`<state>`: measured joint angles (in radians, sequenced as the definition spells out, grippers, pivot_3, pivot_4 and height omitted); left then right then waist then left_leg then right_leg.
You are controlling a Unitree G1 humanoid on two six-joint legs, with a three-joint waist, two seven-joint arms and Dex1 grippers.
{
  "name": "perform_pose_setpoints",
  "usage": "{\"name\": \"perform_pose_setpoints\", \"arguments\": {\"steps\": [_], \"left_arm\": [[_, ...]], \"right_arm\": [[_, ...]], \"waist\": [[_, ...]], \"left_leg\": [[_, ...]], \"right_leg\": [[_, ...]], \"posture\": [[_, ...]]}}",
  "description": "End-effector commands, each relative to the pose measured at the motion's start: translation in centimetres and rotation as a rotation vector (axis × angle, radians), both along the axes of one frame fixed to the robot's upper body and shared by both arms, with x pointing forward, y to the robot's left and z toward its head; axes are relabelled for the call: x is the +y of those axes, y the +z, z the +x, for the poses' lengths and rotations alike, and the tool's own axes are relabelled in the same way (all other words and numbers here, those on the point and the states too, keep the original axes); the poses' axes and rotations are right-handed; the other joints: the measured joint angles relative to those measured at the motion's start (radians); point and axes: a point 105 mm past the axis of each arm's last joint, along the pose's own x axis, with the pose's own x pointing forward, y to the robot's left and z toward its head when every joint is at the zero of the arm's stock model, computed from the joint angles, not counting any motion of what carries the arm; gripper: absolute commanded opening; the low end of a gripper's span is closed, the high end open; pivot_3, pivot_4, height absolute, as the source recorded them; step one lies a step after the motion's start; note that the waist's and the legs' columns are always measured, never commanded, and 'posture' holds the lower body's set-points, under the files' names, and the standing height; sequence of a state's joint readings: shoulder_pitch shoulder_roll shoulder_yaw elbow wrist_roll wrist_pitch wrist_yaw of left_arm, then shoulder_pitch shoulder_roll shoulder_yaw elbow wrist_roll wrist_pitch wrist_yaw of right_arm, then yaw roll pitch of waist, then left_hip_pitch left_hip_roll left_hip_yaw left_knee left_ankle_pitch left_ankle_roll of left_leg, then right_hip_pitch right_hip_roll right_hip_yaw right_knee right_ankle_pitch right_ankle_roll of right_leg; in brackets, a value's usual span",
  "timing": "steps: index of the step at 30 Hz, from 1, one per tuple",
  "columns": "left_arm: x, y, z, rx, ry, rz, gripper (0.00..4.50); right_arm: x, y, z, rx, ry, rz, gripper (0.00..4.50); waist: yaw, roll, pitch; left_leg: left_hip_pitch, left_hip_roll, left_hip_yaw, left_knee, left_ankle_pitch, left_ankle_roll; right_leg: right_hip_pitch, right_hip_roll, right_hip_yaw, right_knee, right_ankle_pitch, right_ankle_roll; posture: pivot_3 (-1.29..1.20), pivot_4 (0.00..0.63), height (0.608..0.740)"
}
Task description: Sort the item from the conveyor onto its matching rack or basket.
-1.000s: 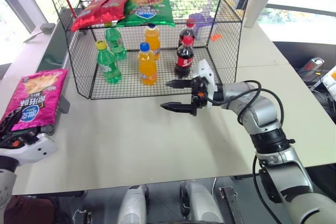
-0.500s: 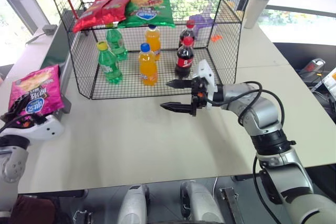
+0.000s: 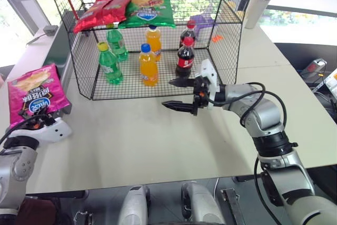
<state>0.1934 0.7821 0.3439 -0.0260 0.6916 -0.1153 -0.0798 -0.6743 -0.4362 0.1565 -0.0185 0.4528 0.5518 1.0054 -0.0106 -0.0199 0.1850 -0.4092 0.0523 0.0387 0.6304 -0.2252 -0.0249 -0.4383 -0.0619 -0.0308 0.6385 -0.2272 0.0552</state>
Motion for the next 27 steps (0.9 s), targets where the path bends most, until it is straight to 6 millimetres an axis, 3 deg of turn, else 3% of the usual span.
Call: {"name": "perform_pose_setpoints", "arguments": {"steps": [1,8,10,14,17,21,27], "left_arm": [[-0.4,3.0,-0.4,-0.085,-0.006,0.037,0.05],[-2.8,10.4,-2.3,-0.182,-0.096,-0.032,0.05],[-3.1,11.3,-3.0,-0.171,-0.112,-0.062,0.05],[-3.7,10.5,-4.6,-0.075,-0.123,-0.082,0.05],[-3.2,12.0,-5.6,-0.142,-0.108,-0.324,0.05],[-3.0,16.7,-6.7,-0.219,-0.185,-0.592,0.05],[-3.7,22.4,-9.0,-0.156,-0.344,-0.843,0.05]], "right_arm": [[0.0,1.2,-0.1,-0.056,0.006,0.023,4.50],[-0.1,1.0,0.2,-0.055,0.000,0.028,4.50],[0.0,0.9,0.3,-0.055,-0.002,0.029,4.50],[0.0,0.7,0.7,-0.056,-0.006,0.039,4.50],[0.4,0.6,0.9,-0.047,0.006,0.053,4.50],[0.6,1.0,1.2,-0.017,0.023,0.100,4.50],[0.8,2.2,1.7,0.016,0.037,0.186,4.50]], "waist": [[-0.001,0.000,0.000],[-0.002,-0.002,0.000],[-0.003,-0.002,0.000],[-0.010,-0.001,0.000],[-0.005,-0.002,0.000],[0.000,-0.005,0.000],[-0.007,-0.006,0.000]], "left_leg": [[0.000,0.000,0.000,0.000,0.000,0.000],[-0.001,0.000,0.000,0.000,0.000,0.000],[-0.001,0.000,0.000,0.000,0.000,0.000],[-0.001,0.000,0.001,-0.001,0.000,0.000],[-0.001,0.001,0.000,-0.001,0.000,0.000],[-0.001,0.001,-0.003,0.002,0.000,0.000],[0.000,0.001,-0.004,0.001,0.000,0.000]], "right_leg": [[0.000,0.000,0.000,0.000,0.000,0.000],[-0.001,0.000,0.000,0.000,-0.001,-0.002],[-0.001,0.000,0.000,0.000,-0.001,-0.002],[-0.002,0.001,0.001,-0.001,-0.001,-0.002],[-0.002,0.003,0.001,0.000,-0.001,-0.001],[0.000,0.005,0.000,0.001,-0.002,-0.003],[0.001,0.005,0.001,0.000,-0.001,0.001]], "posture": [[0.00,0.150,0.740],[0.00,0.150,0.740],[0.00,0.150,0.740],[0.00,0.150,0.740],[0.00,0.150,0.740],[0.00,0.150,0.740],[0.00,0.150,0.740]]}}
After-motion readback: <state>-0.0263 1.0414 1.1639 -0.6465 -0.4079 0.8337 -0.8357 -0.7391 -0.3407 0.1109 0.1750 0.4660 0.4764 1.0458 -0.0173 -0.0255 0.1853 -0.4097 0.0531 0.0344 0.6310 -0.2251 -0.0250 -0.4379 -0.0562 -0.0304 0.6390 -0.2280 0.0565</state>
